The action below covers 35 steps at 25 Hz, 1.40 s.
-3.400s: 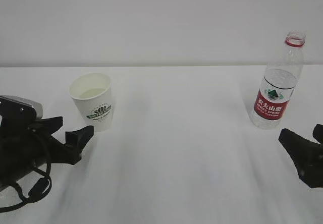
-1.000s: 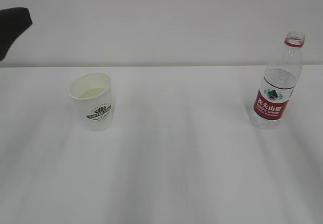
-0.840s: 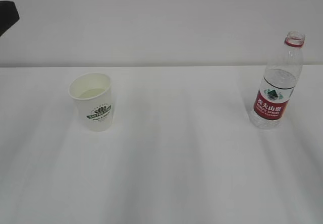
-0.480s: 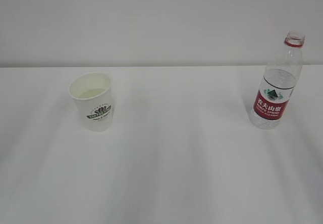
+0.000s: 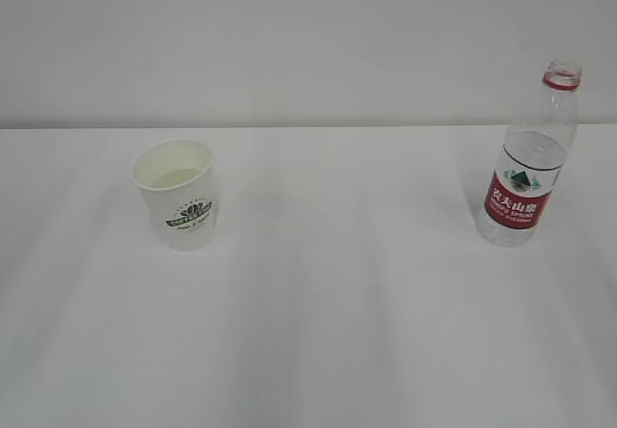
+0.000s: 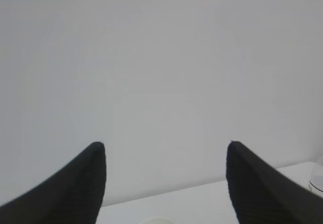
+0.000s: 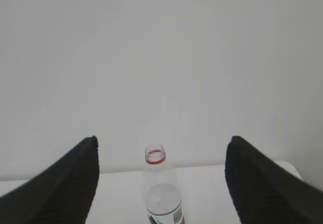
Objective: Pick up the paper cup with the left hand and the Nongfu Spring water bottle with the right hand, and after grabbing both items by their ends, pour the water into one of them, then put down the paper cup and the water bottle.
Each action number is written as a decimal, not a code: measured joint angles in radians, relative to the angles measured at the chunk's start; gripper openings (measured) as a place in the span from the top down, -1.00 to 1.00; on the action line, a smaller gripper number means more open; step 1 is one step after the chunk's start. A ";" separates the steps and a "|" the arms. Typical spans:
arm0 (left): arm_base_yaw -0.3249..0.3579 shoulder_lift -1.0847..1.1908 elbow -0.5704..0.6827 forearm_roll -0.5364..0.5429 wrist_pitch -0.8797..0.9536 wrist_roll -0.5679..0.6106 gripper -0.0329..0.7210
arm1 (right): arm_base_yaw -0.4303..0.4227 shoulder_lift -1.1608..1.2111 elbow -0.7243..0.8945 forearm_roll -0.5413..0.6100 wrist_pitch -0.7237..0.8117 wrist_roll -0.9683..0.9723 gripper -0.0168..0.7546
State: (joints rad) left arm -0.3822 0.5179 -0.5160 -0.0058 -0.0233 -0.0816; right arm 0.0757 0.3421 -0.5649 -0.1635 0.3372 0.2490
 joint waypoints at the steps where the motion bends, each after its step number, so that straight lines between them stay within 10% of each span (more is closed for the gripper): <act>1: 0.000 -0.015 0.000 0.000 0.023 0.000 -0.52 | 0.000 -0.007 -0.014 0.002 0.037 0.000 -0.57; 35: 0.000 -0.166 -0.149 -0.074 1.000 0.082 -0.47 | 0.000 -0.168 -0.185 0.007 0.931 -0.103 -0.57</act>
State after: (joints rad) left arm -0.3822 0.3519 -0.6654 -0.0798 0.9766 0.0000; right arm 0.0757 0.1743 -0.7496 -0.1561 1.2683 0.1464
